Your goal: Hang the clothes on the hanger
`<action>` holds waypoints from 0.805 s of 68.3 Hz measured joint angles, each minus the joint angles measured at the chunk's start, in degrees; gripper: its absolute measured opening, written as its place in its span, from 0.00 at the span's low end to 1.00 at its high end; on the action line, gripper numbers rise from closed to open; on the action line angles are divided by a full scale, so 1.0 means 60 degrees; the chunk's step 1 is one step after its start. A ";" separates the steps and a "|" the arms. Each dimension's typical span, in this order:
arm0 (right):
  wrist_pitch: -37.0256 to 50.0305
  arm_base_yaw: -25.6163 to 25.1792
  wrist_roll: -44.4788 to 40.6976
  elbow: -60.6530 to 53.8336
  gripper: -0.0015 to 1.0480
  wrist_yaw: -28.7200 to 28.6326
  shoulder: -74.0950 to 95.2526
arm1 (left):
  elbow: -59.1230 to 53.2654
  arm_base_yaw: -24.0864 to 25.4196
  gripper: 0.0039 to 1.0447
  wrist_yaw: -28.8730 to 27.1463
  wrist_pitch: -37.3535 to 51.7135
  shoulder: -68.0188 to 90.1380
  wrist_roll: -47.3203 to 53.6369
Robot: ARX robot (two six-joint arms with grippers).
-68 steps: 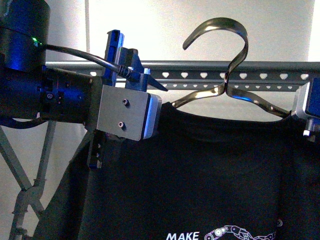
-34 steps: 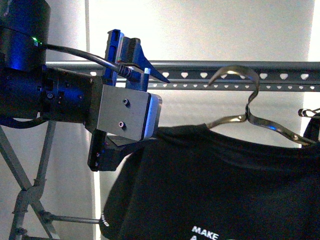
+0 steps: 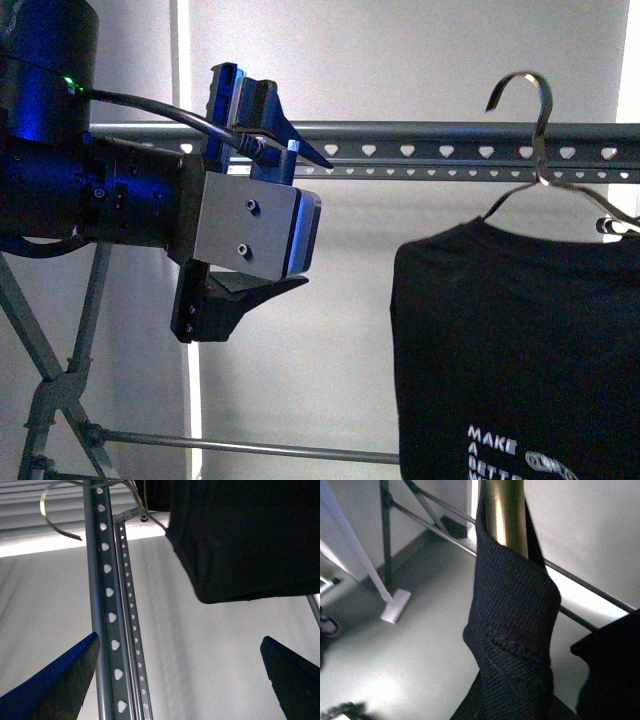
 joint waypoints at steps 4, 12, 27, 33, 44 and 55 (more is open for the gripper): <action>-0.0015 0.0044 0.0612 0.0029 0.05 -0.0208 -0.0109 | 0.0000 0.0004 0.94 -0.0047 0.0000 0.0000 0.0000; -0.0015 0.0164 0.1388 0.0051 0.04 -0.0284 -0.0175 | 0.0000 0.0004 0.94 -0.0142 0.0000 0.0000 0.0000; 0.0098 0.0291 0.2535 0.0058 0.04 -0.0142 -0.0102 | 0.0124 0.0259 0.94 -0.2371 0.0335 -0.0120 -0.1723; 0.0200 0.0361 0.3060 0.0120 0.04 -0.0127 -0.0025 | 0.0969 0.0794 0.94 -0.6736 0.0707 -0.0379 -0.6357; 0.0310 0.0470 0.4248 0.1115 0.04 0.0452 0.0678 | 0.1370 0.1206 0.94 -0.9315 0.0812 -0.1129 -1.4502; 0.0168 0.0725 0.4929 0.2688 0.04 0.0951 0.1457 | 0.1355 0.1133 0.94 -0.9293 0.0805 -0.0925 -1.6272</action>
